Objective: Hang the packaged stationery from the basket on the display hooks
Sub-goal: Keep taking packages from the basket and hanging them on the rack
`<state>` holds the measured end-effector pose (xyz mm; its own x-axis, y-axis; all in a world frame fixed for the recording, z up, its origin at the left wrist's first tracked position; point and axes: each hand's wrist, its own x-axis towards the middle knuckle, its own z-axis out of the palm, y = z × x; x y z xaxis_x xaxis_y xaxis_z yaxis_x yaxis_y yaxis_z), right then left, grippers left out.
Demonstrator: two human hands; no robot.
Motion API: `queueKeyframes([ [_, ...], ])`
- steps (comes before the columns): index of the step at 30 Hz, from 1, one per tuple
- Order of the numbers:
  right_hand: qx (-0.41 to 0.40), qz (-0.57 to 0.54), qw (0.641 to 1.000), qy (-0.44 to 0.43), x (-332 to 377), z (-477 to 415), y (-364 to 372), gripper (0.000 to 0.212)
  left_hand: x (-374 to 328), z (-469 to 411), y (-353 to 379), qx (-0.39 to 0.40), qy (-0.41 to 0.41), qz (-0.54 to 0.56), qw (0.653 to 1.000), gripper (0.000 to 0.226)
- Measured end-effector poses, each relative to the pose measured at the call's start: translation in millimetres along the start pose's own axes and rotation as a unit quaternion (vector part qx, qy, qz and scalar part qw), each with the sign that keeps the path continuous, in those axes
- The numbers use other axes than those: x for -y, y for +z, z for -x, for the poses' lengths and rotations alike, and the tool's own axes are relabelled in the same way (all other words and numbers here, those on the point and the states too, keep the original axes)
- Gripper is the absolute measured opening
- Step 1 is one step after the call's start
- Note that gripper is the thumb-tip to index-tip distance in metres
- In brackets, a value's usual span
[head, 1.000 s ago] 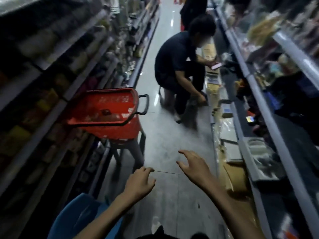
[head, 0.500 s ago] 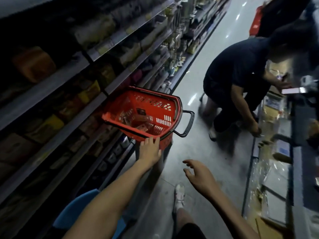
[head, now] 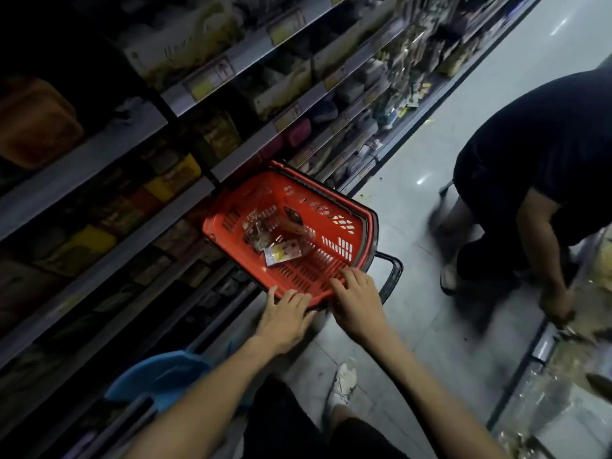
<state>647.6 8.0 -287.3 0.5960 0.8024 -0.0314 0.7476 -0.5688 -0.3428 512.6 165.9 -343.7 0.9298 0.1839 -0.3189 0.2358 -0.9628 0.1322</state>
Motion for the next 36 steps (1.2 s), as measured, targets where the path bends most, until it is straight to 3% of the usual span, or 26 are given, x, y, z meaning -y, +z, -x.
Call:
queueKeyframes([
  [4,0.068,0.064,0.993,-0.065,-25,-31,18,0.035,29,-7,-11,0.066,0.059,-0.006,0.996,0.062],
  [7,0.062,0.081,0.99,-0.098,-38,-40,30,0.035,59,-17,-23,0.091,0.05,0.003,0.995,0.071],
  [14,0.069,0.13,0.987,-0.062,-30,-66,31,0.037,151,-57,-36,0.126,0.059,-0.005,0.99,0.079],
  [18,0.225,0.192,0.955,0.0,-14,-97,37,0.029,197,-85,-45,0.125,0.076,-0.031,0.989,0.088],
  [21,0.336,0.197,0.92,0.042,-3,-123,47,0.037,221,-104,-48,0.131,0.103,-0.042,0.985,0.084],
  [26,0.408,0.154,0.897,0.069,8,-166,91,0.032,229,-133,-41,0.159,0.099,-0.026,0.982,0.067],
  [30,0.367,0.09,0.923,0.073,5,-215,154,0.04,225,-146,-34,0.157,0.038,0.02,0.987,0.055],
  [33,0.286,0.086,0.95,0.087,-9,-249,198,0.067,224,-145,-32,0.15,0.024,0.018,0.988,0.048],
  [36,0.252,0.107,0.953,0.131,-33,-272,244,0.095,219,-147,-37,0.161,0.016,0.025,0.986,0.042],
])
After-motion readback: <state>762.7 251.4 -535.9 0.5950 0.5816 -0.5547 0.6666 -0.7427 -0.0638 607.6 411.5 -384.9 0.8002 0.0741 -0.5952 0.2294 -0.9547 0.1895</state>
